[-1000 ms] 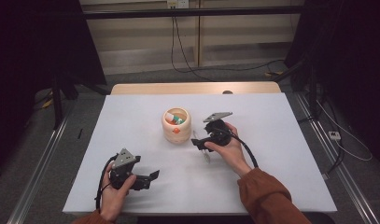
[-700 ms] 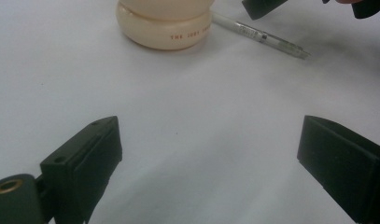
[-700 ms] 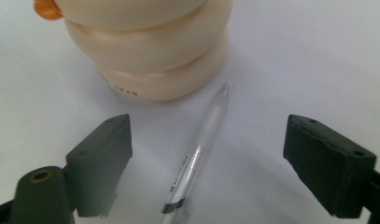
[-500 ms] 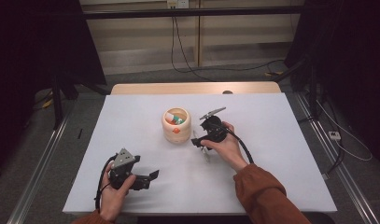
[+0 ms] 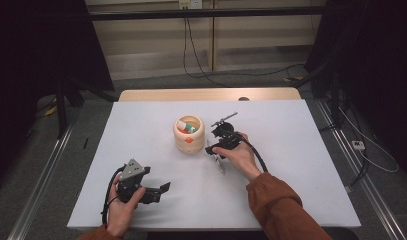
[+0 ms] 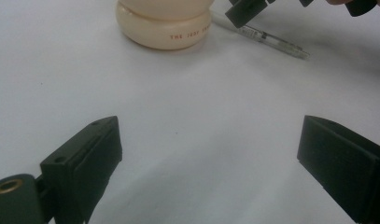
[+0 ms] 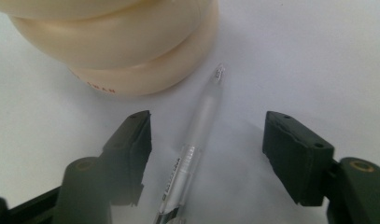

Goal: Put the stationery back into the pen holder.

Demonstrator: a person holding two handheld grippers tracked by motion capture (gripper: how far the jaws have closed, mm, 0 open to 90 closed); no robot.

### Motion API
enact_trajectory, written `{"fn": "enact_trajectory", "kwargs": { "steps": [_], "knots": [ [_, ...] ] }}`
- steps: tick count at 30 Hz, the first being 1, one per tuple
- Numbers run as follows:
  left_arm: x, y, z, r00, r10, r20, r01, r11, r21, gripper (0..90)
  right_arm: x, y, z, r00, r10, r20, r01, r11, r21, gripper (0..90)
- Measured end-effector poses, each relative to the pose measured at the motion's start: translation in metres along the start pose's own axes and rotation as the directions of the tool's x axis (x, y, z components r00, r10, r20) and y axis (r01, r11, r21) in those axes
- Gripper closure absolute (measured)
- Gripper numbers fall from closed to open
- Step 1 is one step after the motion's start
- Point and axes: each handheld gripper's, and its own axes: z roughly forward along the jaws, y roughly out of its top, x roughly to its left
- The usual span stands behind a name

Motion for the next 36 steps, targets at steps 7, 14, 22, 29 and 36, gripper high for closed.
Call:
{"fn": "enact_trajectory", "kwargs": {
  "steps": [7, 14, 22, 29, 36],
  "knots": [
    [0.000, 0.000, 0.000, 1.0000, 0.001, -0.004, -0.001, 1.0000, 0.002, 6.4, -0.001, 0.000, 0.006, 0.9999, 0.017, 0.003, -0.017, 1.000, 0.008, 43.4],
    [0.000, 0.000, -0.001, 1.0000, -0.001, -0.008, 0.001, 1.0000, 0.001, 6.1, 0.002, 0.002, 0.008, 0.9998, 0.011, 0.018, -0.011, 1.000, 0.016, 50.5],
    [0.000, 0.000, -0.001, 1.0000, -0.002, -0.008, 0.002, 1.0000, 0.000, 6.1, 0.006, 0.002, 0.009, 0.9980, -0.002, 0.063, 0.001, 1.000, 0.018, 58.7],
    [0.000, 0.000, -0.001, 1.0000, -0.002, -0.007, 0.002, 1.0000, -0.003, 6.1, 0.012, 0.001, 0.009, 0.9945, -0.019, 0.103, 0.017, 1.000, 0.027, 63.6],
    [0.000, 0.000, -0.001, 1.0000, 0.001, -0.006, -0.001, 1.0000, -0.003, 6.1, 0.016, 0.004, 0.009, 0.9935, -0.001, 0.114, -0.005, 0.999, 0.047, 75.8]
  ]
}}
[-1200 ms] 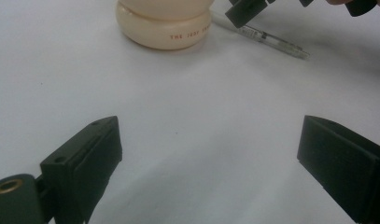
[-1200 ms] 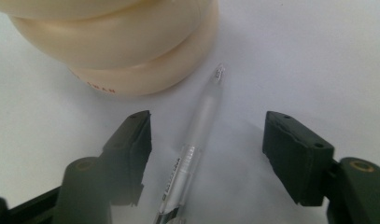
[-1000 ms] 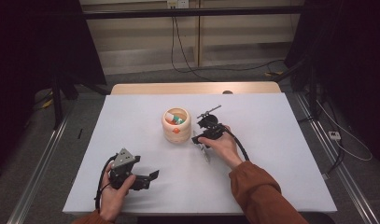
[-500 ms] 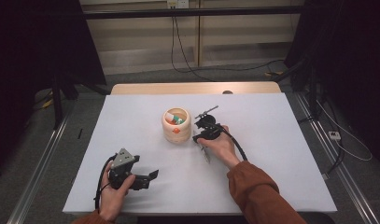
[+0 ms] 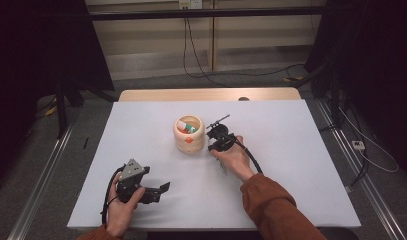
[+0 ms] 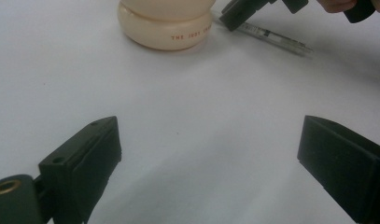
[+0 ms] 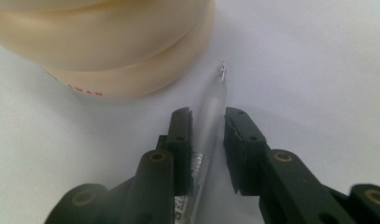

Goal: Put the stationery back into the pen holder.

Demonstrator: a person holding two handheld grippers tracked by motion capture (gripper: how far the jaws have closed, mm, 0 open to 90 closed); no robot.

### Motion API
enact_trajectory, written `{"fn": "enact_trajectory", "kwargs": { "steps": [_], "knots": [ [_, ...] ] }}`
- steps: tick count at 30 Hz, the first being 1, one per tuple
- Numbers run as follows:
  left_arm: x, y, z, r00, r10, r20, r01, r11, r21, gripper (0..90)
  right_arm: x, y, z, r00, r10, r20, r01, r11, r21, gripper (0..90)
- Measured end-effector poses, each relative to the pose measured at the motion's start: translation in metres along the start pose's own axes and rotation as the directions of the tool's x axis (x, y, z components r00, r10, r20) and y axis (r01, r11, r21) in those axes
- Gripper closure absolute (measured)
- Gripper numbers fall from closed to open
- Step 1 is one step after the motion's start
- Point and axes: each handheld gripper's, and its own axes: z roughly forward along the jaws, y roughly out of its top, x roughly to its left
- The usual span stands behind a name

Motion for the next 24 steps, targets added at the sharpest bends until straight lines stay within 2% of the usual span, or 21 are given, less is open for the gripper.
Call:
{"fn": "enact_trajectory", "kwargs": {
  "steps": [11, 24],
  "knots": [
    [0.0004, -0.0002, 0.0001, 1.0000, -0.001, 0.002, 0.001, 1.0000, 0.003, 6.1, 0.0000, 0.0014, -0.0001, 0.9995, 0.031, 0.009, -0.031, 0.999, 0.009, 81.2],
    [0.0007, -0.0004, 0.0001, 1.0000, -0.001, 0.003, 0.001, 1.0000, 0.005, 6.1, -0.0050, 0.0005, -0.0024, 0.9983, 0.049, -0.033, -0.049, 0.999, -0.011, 81.3]
  ]
}}
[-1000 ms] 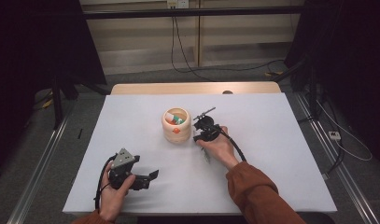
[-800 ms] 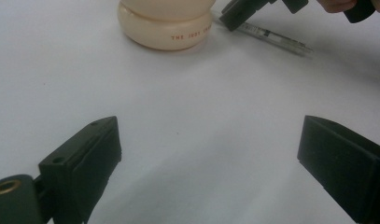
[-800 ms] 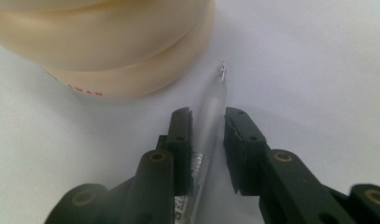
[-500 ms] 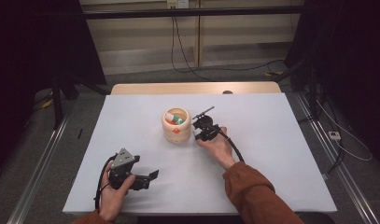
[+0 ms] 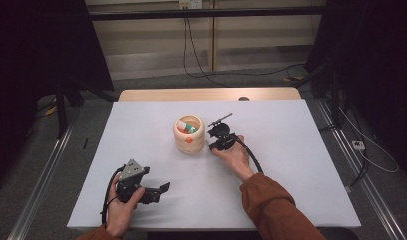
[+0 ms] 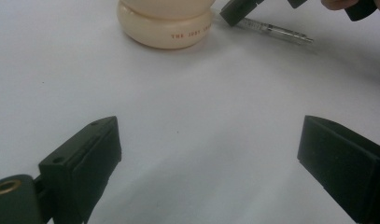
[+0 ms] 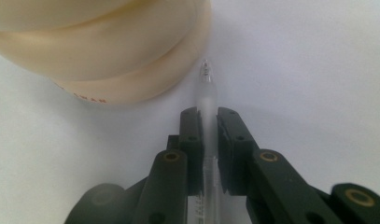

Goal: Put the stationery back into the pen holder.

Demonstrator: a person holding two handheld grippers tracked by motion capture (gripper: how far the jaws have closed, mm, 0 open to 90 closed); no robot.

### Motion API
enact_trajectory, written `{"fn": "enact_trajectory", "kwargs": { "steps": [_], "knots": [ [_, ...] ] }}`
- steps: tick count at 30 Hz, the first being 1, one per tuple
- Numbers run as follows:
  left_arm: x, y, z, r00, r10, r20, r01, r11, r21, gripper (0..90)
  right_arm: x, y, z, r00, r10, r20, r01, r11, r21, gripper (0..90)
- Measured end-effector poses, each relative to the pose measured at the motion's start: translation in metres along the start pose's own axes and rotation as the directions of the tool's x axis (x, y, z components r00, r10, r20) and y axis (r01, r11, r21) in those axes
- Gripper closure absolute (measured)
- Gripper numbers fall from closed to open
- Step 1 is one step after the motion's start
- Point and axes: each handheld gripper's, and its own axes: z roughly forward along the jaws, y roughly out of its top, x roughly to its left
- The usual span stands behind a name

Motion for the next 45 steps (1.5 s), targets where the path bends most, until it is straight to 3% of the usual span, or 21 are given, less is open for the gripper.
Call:
{"fn": "enact_trajectory", "kwargs": {
  "steps": [18, 27, 39, 45],
  "knots": [
    [0.000, 0.000, 0.000, 1.0000, -0.002, 0.000, 0.002, 1.0000, -0.002, 6.1, -0.012, 0.002, -0.014, 0.9990, 0.019, -0.040, -0.022, 0.998, -0.064, 81.3],
    [-0.001, 0.000, 0.001, 1.0000, -0.001, 0.002, 0.001, 1.0000, -0.003, 6.1, -0.013, 0.002, -0.023, 0.9987, -0.006, -0.050, 0.000, 0.994, -0.113, 81.3],
    [0.000, 0.000, -0.001, 1.0000, -0.002, -0.005, 0.002, 1.0000, -0.003, 6.1, -0.021, -0.008, -0.039, 0.9946, 0.005, -0.104, -0.025, 0.982, -0.189, 81.3],
    [0.000, 0.000, -0.001, 1.0000, -0.003, -0.007, 0.003, 1.0000, -0.001, 6.1, -0.026, -0.014, -0.044, 0.9941, 0.017, -0.107, -0.040, 0.976, -0.213, 81.2]
  ]
}}
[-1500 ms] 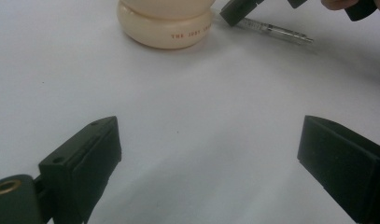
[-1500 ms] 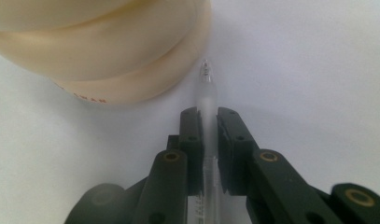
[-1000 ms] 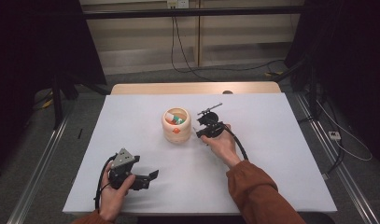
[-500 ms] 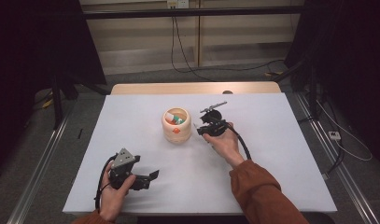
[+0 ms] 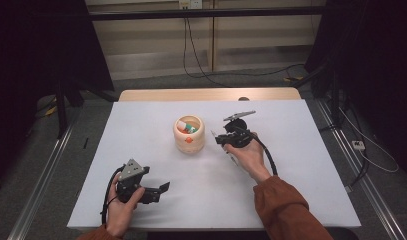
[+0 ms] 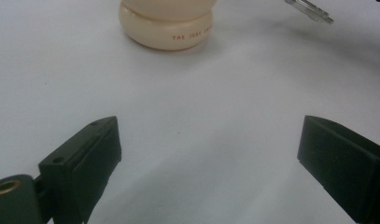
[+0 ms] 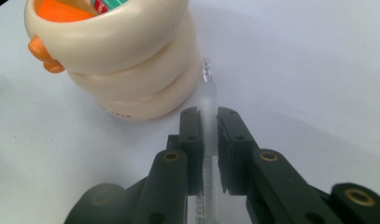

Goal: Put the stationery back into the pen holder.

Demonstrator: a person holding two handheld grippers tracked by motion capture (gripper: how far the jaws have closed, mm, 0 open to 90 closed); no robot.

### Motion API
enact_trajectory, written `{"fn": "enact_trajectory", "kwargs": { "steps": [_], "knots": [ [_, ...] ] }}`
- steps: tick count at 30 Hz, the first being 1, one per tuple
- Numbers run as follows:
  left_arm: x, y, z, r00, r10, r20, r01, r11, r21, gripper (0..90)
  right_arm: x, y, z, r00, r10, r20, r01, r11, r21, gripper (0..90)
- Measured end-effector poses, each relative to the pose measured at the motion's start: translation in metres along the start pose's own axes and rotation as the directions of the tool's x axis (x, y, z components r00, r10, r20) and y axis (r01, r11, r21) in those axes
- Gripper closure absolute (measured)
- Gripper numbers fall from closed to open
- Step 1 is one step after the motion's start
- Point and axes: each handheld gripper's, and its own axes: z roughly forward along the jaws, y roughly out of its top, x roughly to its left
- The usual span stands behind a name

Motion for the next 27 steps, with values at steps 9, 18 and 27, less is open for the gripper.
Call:
{"fn": "enact_trajectory", "kwargs": {
  "steps": [9, 18, 27],
  "knots": [
    [0.001, -0.001, -0.001, 1.0000, -0.001, -0.006, 0.001, 1.0000, -0.003, 6.1, 0.000, -0.004, -0.008, 0.9998, -0.018, 0.003, 0.018, 0.999, -0.039, 81.2],
    [0.001, -0.001, 0.000, 1.0000, 0.001, -0.003, -0.001, 1.0000, -0.003, 6.1, 0.000, -0.003, -0.021, 0.9989, -0.042, -0.022, 0.038, 0.988, -0.151, 81.2],
    [0.000, -0.001, 0.000, 1.0000, 0.003, 0.000, -0.003, 1.0000, -0.002, 6.1, 0.003, -0.001, -0.026, 0.9975, -0.056, -0.042, 0.044, 0.967, -0.252, 81.2]
  ]
}}
